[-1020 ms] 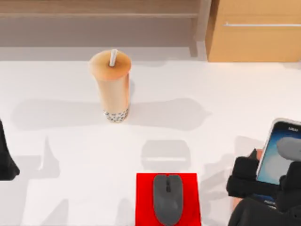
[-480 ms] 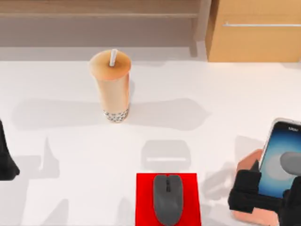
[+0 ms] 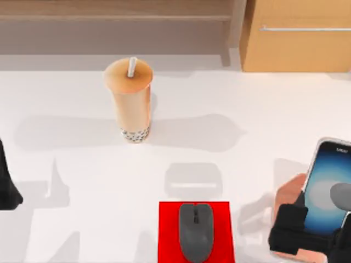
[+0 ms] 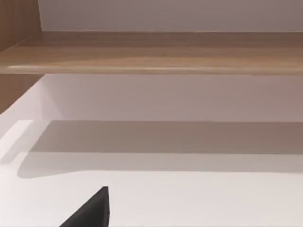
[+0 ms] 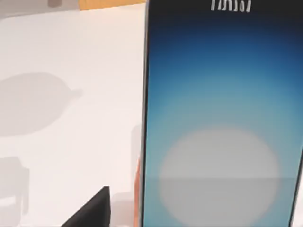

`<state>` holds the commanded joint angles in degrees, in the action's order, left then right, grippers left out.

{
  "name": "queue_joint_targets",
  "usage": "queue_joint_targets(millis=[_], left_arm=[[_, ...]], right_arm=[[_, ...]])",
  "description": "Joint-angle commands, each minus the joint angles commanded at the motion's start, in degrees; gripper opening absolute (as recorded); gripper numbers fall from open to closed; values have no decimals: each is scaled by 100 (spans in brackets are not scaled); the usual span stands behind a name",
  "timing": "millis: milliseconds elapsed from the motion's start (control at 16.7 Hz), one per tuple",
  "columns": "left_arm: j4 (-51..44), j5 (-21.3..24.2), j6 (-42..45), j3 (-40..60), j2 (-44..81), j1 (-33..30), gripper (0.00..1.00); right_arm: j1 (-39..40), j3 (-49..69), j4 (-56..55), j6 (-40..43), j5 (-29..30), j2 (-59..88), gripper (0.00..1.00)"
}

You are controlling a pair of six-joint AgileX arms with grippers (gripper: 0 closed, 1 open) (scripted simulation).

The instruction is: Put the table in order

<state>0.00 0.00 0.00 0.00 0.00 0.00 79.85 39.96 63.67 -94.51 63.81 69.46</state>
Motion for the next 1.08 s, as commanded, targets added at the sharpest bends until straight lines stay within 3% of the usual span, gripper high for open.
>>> queue_joint_targets(millis=[180,420,720,1080], left_arm=[[0,0,0,0,0,0,100],[0,0,0,0,0,0,100],[0,0,0,0,0,0,100],[0,0,0,0,0,0,100]], right_arm=[[-90,5,-85,165,-102,-110,100],[-612,30,-586,1120,-655,-742,100],[-1813,-62,-1668,3098,-1833,-2027,100],[-3784,-690,-3371,5755,-3538,-3844,100]])
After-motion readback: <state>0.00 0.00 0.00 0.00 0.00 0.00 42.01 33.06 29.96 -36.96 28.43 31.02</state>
